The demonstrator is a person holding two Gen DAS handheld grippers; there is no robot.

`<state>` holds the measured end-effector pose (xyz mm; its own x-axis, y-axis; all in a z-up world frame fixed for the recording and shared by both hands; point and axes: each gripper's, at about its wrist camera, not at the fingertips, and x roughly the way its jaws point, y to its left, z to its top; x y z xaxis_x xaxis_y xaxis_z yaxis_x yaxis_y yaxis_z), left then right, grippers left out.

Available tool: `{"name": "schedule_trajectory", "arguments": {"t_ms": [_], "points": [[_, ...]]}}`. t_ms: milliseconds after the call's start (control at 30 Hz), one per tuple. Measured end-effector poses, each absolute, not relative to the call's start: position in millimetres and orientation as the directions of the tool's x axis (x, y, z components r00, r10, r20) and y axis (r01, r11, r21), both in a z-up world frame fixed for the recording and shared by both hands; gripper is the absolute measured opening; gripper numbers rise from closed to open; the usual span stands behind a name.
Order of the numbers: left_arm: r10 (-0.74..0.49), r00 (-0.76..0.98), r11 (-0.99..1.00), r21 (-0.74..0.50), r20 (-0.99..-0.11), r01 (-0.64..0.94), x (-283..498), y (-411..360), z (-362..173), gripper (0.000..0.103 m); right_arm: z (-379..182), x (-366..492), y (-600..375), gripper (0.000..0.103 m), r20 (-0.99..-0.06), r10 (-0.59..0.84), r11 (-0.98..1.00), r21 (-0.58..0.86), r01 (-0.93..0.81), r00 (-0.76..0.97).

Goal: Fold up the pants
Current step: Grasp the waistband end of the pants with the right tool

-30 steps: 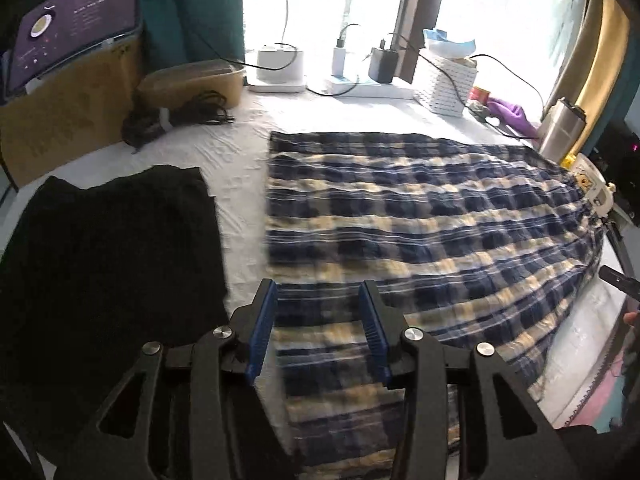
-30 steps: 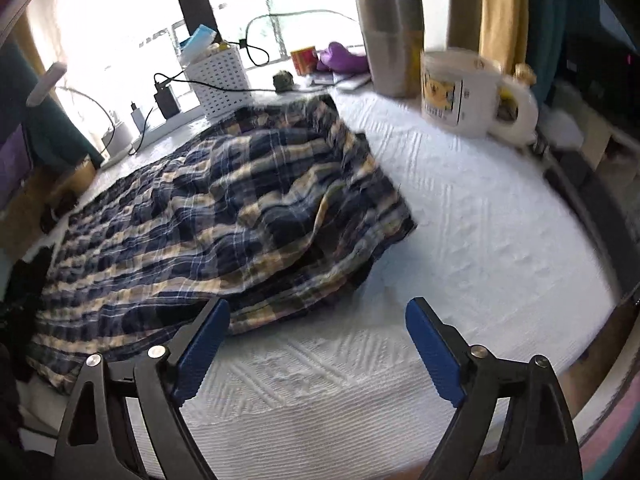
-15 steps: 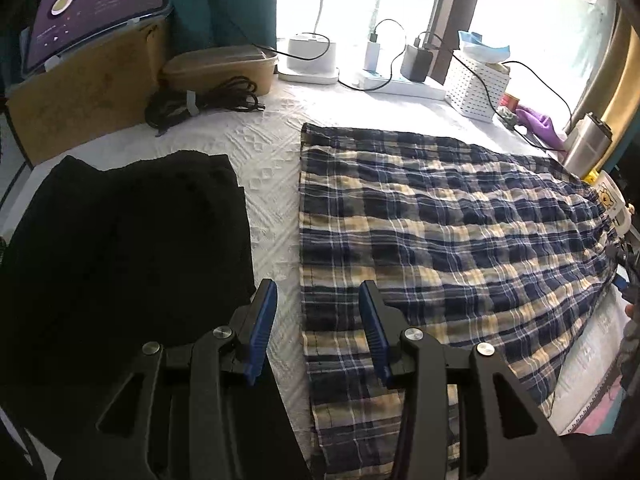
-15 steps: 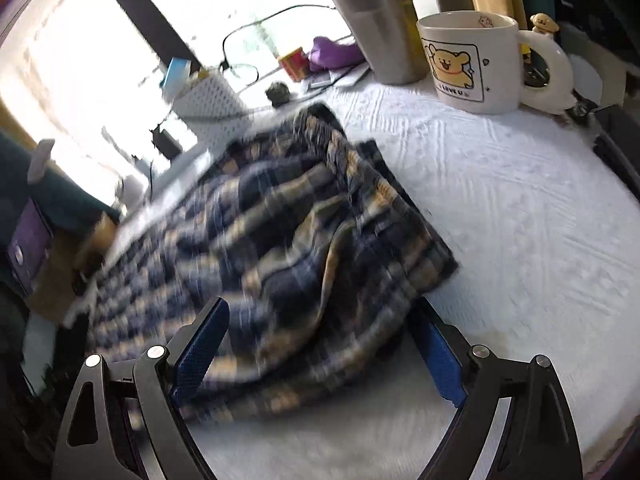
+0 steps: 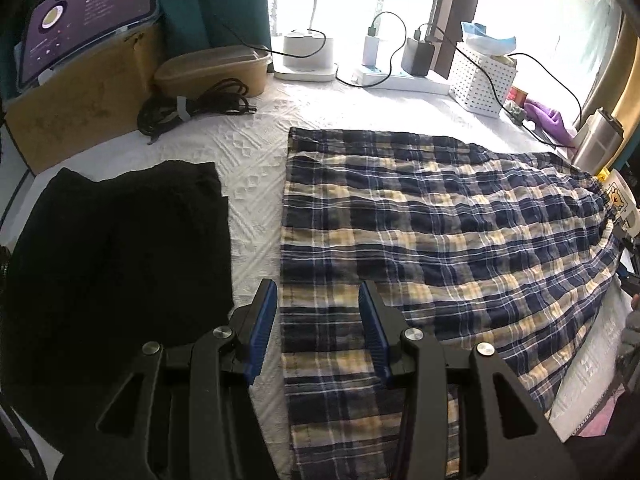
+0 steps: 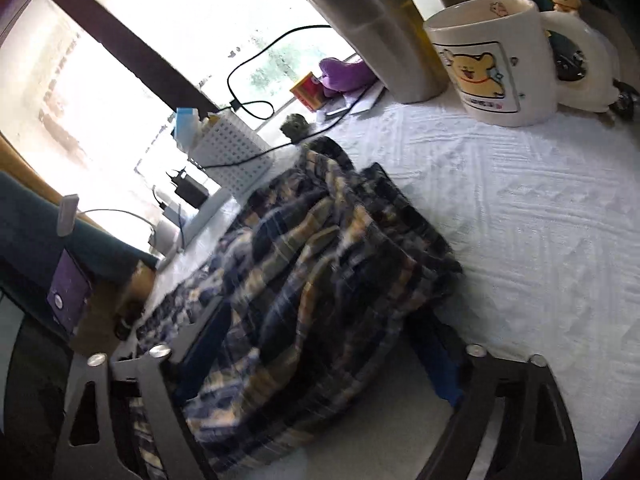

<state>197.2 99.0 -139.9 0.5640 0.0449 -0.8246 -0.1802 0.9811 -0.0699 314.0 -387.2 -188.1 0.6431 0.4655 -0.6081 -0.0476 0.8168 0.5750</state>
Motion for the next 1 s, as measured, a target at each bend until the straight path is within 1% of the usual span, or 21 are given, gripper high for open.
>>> {"name": "schedule_trajectory", "arguments": {"t_ms": [100, 167, 333, 600, 633, 667, 700, 733, 767, 833, 933, 1000], "points": [[0.033, 0.568, 0.982, -0.077, -0.823, -0.170, 202, 95, -141, 0.042, -184, 304, -392, 0.083, -0.660, 0.382, 0.870, 0.493, -0.011, 0.646], [0.022, 0.573, 0.984, -0.084, -0.820, -0.158, 205, 92, -141, 0.042, -184, 299, -396, 0.083, -0.673, 0.363, 0.880, 0.476, 0.002, 0.644], [0.002, 0.577, 0.985, -0.099, -0.817, -0.143, 208, 94, -144, 0.042, -187, 303, -392, 0.084, -0.671, 0.343, 0.891, 0.453, -0.002, 0.657], [0.010, 0.605, 0.975, -0.128, -0.796, -0.184, 195, 118, -139, 0.042, -190, 334, -379, 0.083, -0.631, 0.382, 0.865, 0.502, -0.021, 0.675], [0.009, 0.608, 0.972, -0.137, -0.794, -0.192, 192, 121, -138, 0.042, -191, 337, -378, 0.080, -0.625, 0.393, 0.857, 0.515, -0.022, 0.675], [0.005, 0.610, 0.968, -0.148, -0.793, -0.201, 190, 125, -138, 0.042, -193, 339, -377, 0.065, -0.623, 0.401, 0.851, 0.526, -0.020, 0.672], [0.004, 0.610, 0.966, -0.154, -0.792, -0.207, 189, 127, -138, 0.042, -196, 342, -375, 0.057, -0.624, 0.414, 0.841, 0.540, -0.016, 0.662], [0.005, 0.609, 0.964, -0.159, -0.793, -0.215, 188, 128, -138, 0.042, -198, 344, -375, 0.047, -0.619, 0.417, 0.836, 0.549, -0.013, 0.665], [0.006, 0.609, 0.963, -0.159, -0.793, -0.218, 188, 128, -138, 0.042, -200, 346, -374, 0.034, -0.620, 0.425, 0.831, 0.557, -0.012, 0.659], [0.009, 0.606, 0.966, -0.151, -0.795, -0.212, 188, 125, -139, 0.042, -204, 350, -373, 0.021, -0.621, 0.455, 0.812, 0.583, -0.012, 0.639], [-0.007, 0.600, 0.972, -0.147, -0.800, -0.184, 190, 116, -137, 0.042, -202, 349, -375, 0.014, -0.613, 0.450, 0.814, 0.581, -0.015, 0.649], [-0.031, 0.607, 0.975, -0.158, -0.794, -0.157, 188, 108, -132, 0.042, -198, 346, -379, 0.012, -0.610, 0.438, 0.821, 0.571, -0.017, 0.660]]}}
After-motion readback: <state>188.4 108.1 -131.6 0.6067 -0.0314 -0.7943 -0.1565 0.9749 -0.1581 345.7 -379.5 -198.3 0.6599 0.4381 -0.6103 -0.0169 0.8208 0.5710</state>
